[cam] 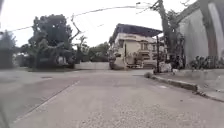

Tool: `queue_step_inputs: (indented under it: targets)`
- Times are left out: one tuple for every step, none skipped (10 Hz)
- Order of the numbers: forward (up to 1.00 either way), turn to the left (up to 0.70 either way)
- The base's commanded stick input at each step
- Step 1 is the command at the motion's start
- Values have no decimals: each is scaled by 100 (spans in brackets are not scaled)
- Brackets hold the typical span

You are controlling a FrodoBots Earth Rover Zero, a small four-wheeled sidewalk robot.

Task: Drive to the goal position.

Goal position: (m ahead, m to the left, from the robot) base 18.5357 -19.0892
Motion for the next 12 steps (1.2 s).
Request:
queue_step_inputs:
  targets:
    - [85, 0]
    - [85, 0]
    - [85, 0]
    - [85, 0]
    - [85, 0]
    - [85, 0]
    - [85, 0]
    - [85, 0]
    - [85, 0]
    - [85, 0]
    - [85, 0]
    - [85, 0]
